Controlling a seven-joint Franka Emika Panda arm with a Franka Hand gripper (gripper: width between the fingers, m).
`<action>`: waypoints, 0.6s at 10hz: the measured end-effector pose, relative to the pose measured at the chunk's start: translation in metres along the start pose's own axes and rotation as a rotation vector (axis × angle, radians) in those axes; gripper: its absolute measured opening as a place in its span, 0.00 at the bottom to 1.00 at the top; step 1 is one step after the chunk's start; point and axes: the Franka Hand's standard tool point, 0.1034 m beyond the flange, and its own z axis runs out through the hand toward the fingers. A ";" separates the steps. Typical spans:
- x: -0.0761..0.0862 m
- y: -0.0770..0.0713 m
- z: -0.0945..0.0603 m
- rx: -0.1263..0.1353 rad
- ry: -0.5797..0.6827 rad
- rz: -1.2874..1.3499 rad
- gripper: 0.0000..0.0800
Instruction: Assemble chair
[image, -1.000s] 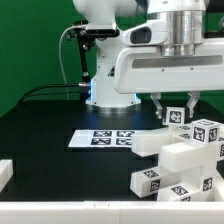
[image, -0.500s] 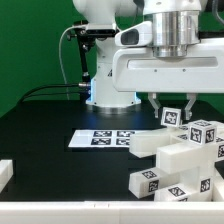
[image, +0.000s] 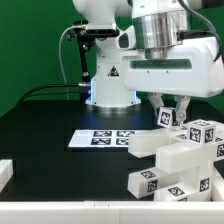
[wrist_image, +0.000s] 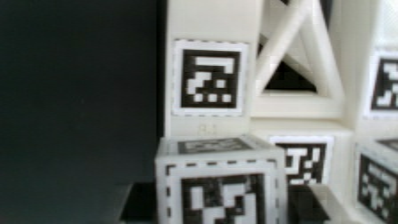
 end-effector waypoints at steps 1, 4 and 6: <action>0.000 0.000 0.000 0.004 -0.004 0.061 0.35; 0.000 0.000 0.000 0.004 -0.005 0.121 0.35; 0.000 0.000 0.000 0.004 -0.005 0.118 0.59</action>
Offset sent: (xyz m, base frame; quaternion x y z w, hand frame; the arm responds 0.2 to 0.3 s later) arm -0.0003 -0.0029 0.0031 0.0002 -0.0012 0.0542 0.9985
